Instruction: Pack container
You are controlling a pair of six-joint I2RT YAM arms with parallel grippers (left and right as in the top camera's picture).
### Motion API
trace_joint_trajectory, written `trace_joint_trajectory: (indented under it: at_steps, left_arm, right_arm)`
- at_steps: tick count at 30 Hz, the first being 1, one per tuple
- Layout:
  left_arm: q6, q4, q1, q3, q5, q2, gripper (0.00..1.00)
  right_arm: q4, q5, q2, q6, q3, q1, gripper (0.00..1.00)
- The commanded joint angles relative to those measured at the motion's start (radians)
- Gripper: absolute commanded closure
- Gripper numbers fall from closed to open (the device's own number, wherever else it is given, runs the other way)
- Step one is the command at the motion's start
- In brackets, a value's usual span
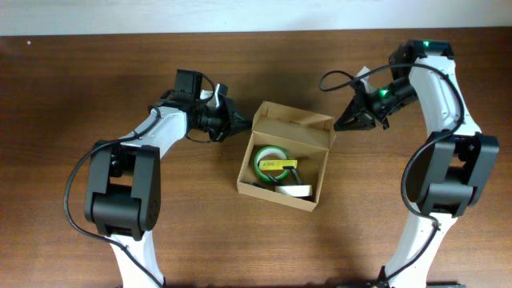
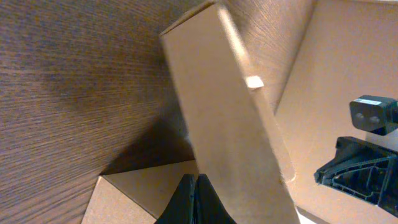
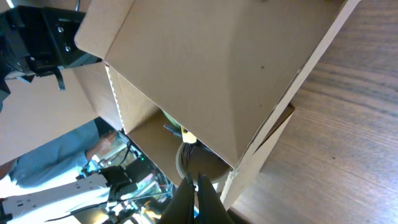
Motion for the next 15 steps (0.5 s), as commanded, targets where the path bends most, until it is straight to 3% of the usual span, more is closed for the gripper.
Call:
trace_joint_trajectory:
  at_steps: [1,10,15]
  left_arm:
    - [0.035,0.007,0.008,0.013,0.016,-0.031,0.98]
    - [0.057,0.005,0.008,0.013,-0.113,-0.031,0.98]
    - [0.080,-0.006,0.008,0.013,-0.148,-0.030,0.98]
  right_arm:
    - [0.009,0.048,-0.051,-0.022,0.044,-0.004,0.96]
    - [0.155,0.267,-0.045,0.206,0.043,-0.040,0.96]
    - [0.153,0.311,-0.018,0.241,0.033,-0.065,0.96]
